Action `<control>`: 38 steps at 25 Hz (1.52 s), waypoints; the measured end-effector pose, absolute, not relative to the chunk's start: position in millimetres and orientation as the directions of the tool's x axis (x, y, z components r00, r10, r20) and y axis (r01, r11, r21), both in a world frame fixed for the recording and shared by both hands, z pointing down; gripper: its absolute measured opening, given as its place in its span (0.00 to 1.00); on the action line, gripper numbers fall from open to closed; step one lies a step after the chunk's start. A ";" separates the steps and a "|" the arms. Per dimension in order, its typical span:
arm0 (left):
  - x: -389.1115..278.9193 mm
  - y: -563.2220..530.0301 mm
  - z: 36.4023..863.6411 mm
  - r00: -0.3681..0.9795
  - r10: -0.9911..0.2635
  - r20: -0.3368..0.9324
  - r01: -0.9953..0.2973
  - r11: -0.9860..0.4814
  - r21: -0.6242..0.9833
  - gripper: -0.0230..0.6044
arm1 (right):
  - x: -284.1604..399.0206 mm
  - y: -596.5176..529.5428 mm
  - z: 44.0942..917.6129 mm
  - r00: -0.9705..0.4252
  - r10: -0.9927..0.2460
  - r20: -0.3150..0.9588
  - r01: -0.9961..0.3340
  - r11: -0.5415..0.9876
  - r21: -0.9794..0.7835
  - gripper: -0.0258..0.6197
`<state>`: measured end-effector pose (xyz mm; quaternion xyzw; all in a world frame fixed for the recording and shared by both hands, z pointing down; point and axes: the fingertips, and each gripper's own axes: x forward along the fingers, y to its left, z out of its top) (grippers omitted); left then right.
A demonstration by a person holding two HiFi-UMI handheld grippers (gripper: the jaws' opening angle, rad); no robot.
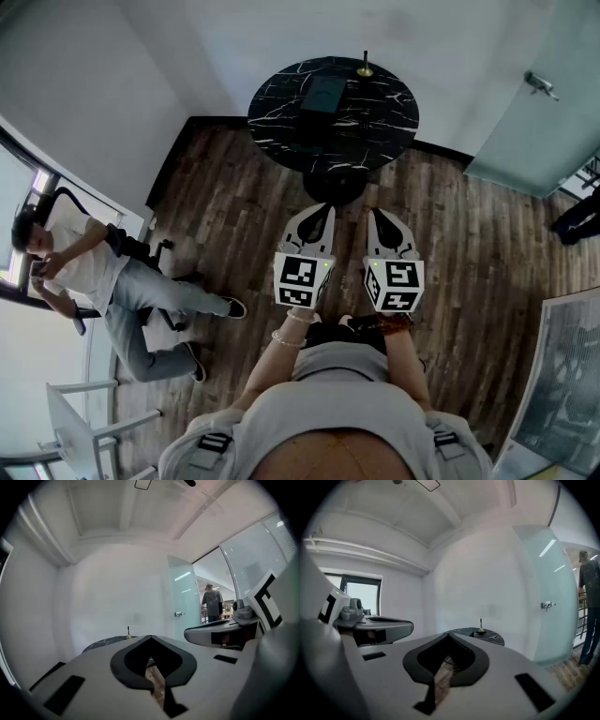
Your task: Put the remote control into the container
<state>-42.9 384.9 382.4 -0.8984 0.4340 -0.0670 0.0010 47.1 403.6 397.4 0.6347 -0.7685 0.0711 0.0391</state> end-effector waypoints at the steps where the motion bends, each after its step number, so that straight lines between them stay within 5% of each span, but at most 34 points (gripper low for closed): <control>1: -41.3 385.0 383.1 0.614 -0.780 0.120 -0.780 -0.623 -0.061 0.05 | 49.1 403.9 397.8 -0.190 -0.970 0.151 -0.981 0.183 -0.060 0.06; 38: -5.8 308.4 399.1 0.661 -0.737 0.144 -0.741 -0.671 -0.028 0.05 | 84.7 334.4 407.1 -0.129 -0.981 0.143 -0.991 0.122 -0.056 0.06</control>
